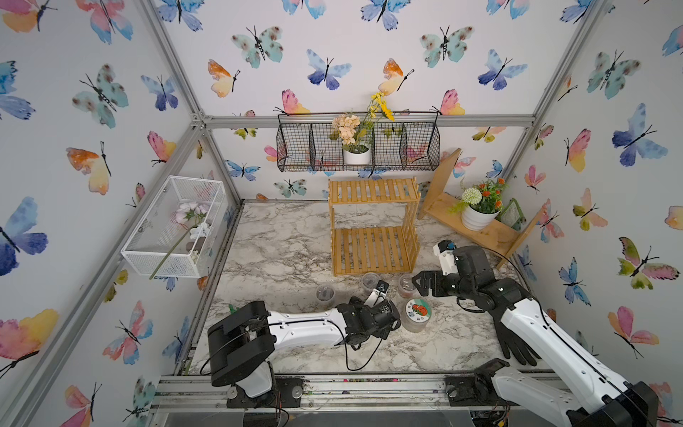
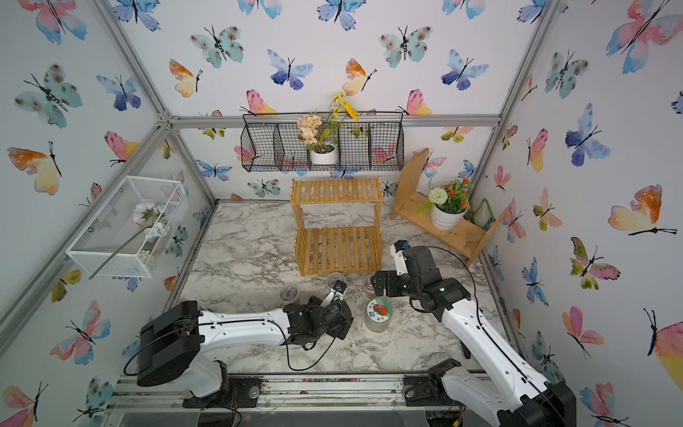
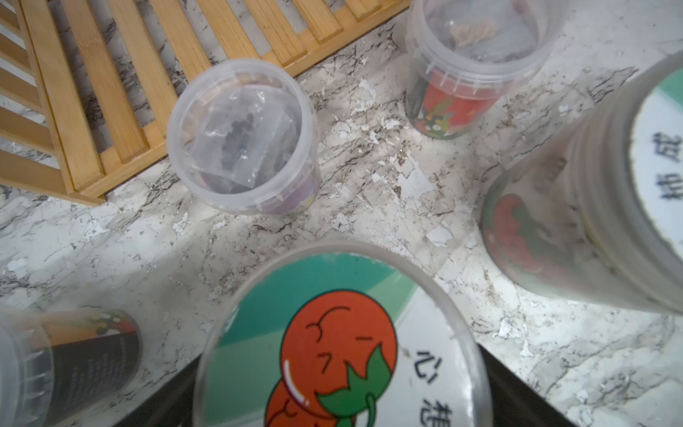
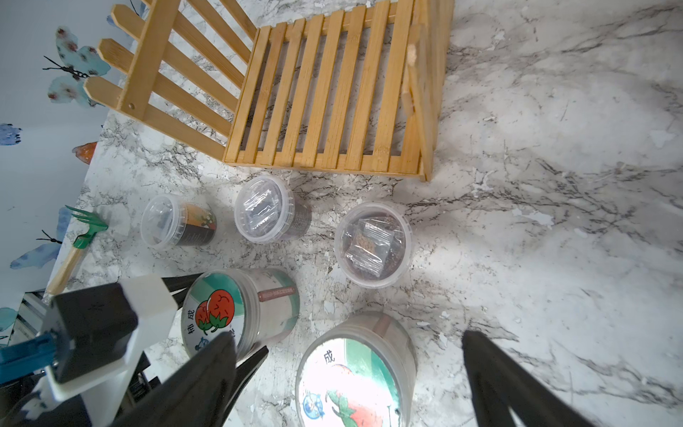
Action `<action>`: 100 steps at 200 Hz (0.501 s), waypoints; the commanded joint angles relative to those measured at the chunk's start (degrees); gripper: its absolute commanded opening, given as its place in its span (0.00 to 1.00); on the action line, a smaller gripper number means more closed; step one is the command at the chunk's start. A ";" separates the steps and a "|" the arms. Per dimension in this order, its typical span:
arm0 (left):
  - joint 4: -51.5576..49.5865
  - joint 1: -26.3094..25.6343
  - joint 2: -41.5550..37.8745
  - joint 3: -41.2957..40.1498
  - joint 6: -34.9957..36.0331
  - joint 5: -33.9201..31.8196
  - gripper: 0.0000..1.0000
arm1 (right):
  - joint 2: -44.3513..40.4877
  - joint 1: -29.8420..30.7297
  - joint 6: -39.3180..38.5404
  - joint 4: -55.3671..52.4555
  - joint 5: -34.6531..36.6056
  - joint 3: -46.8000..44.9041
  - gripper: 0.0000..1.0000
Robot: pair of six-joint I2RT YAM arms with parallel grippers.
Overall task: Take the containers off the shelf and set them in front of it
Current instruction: Place the container at the center of the board.
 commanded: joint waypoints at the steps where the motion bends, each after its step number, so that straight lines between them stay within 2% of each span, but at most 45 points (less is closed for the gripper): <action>1: -0.93 0.30 -0.43 0.90 -0.32 -2.67 0.99 | 0.65 -0.40 -0.18 0.58 -1.72 -0.46 0.98; 55: -3.85 0.30 -7.45 1.39 1.41 -4.43 0.99 | 1.85 -0.40 -0.71 2.00 -1.88 0.11 0.98; 100: -7.28 0.38 -14.55 3.54 4.44 -7.62 0.99 | 2.49 -0.88 -2.75 4.04 1.87 1.69 0.98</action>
